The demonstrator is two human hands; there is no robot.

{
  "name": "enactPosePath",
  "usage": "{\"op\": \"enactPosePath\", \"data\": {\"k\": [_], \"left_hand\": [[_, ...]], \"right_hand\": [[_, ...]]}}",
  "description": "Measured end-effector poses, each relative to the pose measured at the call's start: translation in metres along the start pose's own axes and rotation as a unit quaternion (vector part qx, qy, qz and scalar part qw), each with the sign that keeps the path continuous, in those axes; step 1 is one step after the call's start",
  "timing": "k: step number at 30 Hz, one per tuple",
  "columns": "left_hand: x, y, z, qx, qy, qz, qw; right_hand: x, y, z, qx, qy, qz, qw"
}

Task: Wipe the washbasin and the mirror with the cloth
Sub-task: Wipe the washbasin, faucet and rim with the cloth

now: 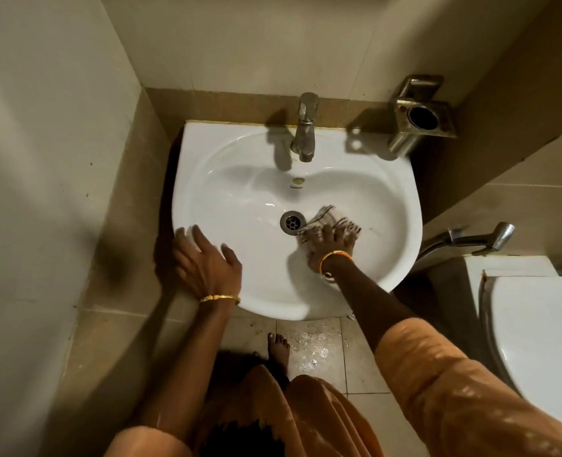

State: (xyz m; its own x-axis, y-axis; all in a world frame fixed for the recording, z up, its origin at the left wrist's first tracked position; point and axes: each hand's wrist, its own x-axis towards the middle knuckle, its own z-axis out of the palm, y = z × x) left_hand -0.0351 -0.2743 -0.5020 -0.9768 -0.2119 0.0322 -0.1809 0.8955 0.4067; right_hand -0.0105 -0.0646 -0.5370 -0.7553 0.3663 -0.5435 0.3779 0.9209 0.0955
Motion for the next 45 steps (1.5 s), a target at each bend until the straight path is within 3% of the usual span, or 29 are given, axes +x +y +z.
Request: {"op": "enactPosePath", "data": {"k": [2, 4, 8, 12, 15, 20, 23, 27, 33, 40, 43, 45], "left_hand": [[-0.02, 0.006, 0.005, 0.0, -0.027, 0.039, 0.999], [-0.024, 0.008, 0.009, -0.001, -0.047, 0.011, 0.999], [-0.01, 0.005, 0.004, -0.01, -0.072, -0.069, 0.995], [-0.005, 0.005, 0.001, -0.007, -0.075, -0.095, 0.993], [-0.007, 0.008, 0.001, -0.013, -0.08, -0.105, 0.991], [-0.007, 0.013, -0.002, -0.001, -0.092, -0.11, 0.99], [-0.006, 0.014, -0.003, 0.014, -0.097, -0.111, 0.989], [-0.007, 0.013, -0.004, 0.007, -0.101, -0.103, 0.99], [-0.01, 0.017, -0.004, 0.007, -0.092, -0.089, 0.992], [-0.008, 0.015, 0.001, 0.021, -0.077, -0.082, 0.993], [-0.008, 0.014, 0.004, 0.035, -0.076, -0.082, 0.993], [-0.008, 0.014, 0.005, 0.04, -0.08, -0.084, 0.992]], "right_hand": [[-0.012, -0.004, 0.011, 0.034, -0.006, -0.05, 0.998], [-0.013, 0.01, 0.01, 0.022, 0.006, -0.056, 0.998], [-0.005, 0.06, -0.02, -0.077, 0.056, 0.05, 0.994], [-0.03, 0.063, -0.033, -0.09, -0.015, 0.092, 0.992], [-0.07, 0.045, -0.03, -0.067, -0.061, 0.071, 0.993], [-0.1, 0.041, -0.031, 0.004, -0.046, 0.055, 0.997], [-0.079, 0.059, -0.028, 0.002, 0.021, 0.098, 0.995], [-0.023, 0.103, -0.037, 0.016, 0.211, 0.116, 0.97], [0.029, 0.081, -0.057, 0.07, 0.304, 0.117, 0.943], [0.06, 0.003, -0.044, 0.188, 0.348, 0.013, 0.918], [0.059, -0.026, -0.034, 0.232, 0.332, -0.078, 0.911], [0.056, -0.039, -0.031, 0.199, 0.329, -0.147, 0.911]]}}
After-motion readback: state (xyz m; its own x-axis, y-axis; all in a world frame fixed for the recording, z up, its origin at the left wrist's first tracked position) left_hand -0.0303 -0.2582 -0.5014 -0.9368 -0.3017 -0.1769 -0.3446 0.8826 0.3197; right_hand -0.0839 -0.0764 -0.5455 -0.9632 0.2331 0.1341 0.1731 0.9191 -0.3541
